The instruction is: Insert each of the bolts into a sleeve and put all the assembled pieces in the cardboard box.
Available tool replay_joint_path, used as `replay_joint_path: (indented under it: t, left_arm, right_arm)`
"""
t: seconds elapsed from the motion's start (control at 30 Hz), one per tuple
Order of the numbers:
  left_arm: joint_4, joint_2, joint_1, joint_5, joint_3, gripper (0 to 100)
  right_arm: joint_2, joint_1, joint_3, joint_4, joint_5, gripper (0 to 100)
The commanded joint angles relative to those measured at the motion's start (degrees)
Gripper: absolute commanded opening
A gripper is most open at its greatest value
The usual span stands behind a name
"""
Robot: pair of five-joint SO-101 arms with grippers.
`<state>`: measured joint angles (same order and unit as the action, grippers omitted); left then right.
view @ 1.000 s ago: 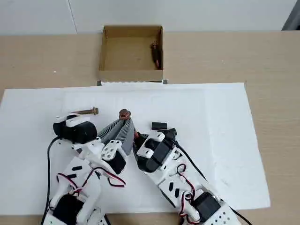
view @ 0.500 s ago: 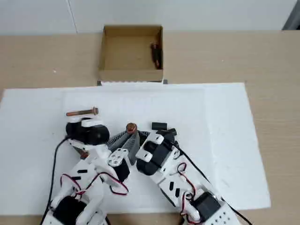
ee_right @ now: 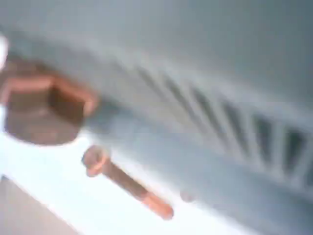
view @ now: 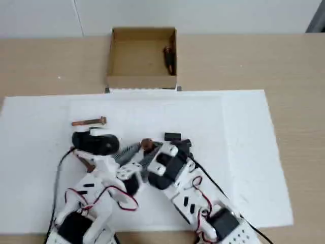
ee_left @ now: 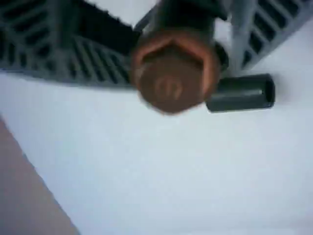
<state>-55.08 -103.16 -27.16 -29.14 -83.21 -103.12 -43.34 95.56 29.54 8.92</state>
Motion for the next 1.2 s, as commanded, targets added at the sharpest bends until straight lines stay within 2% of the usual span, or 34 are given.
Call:
replay_joint_path:
  t: [0.0, 0.37, 0.47, 0.53, 0.6, 0.7, 0.87, 1.0, 1.17]
  left_arm:
    - [0.09, -0.35, 2.37, 1.76, 0.84, 24]
    - [-0.18, -0.26, 4.66, 3.16, 8.75, 23]
    - [0.09, -0.35, 6.33, 3.43, 9.45, 12]
    - [0.18, -0.44, 9.41, 6.24, 9.45, 2]
    - [0.18, -0.44, 13.19, 10.11, 9.27, 1]
    - [-0.09, -0.44, 19.87, 15.82, 8.92, 0]
    - [-0.18, -0.44, 27.78, 24.09, 1.98, 1]
    - [-0.18, -0.44, 29.45, 28.57, -3.03, 1]
    - [-0.18, -0.44, 29.54, 29.45, -6.90, 1]
  right_arm:
    - [-0.48, -0.04, 0.88, -1.63, 0.88, 0.2]
    - [-0.22, 1.01, 0.88, -1.54, 0.53, 0.2]
    - [-0.22, 4.26, 0.88, -1.54, 0.44, 0.2]
    - [-0.22, 6.99, 0.88, -1.54, 0.44, 0.2]
    - [-0.22, 9.80, 0.88, -1.54, 0.00, 0.2]
    - [-0.22, 14.11, 0.88, -1.19, -5.54, 0.2]
    - [-0.22, 19.38, 0.79, 5.58, -14.15, 0.2]
    - [-0.22, 22.64, -2.46, 11.03, -20.31, 0.2]
    - [0.92, 22.11, -11.96, 15.34, -20.84, 0.2]
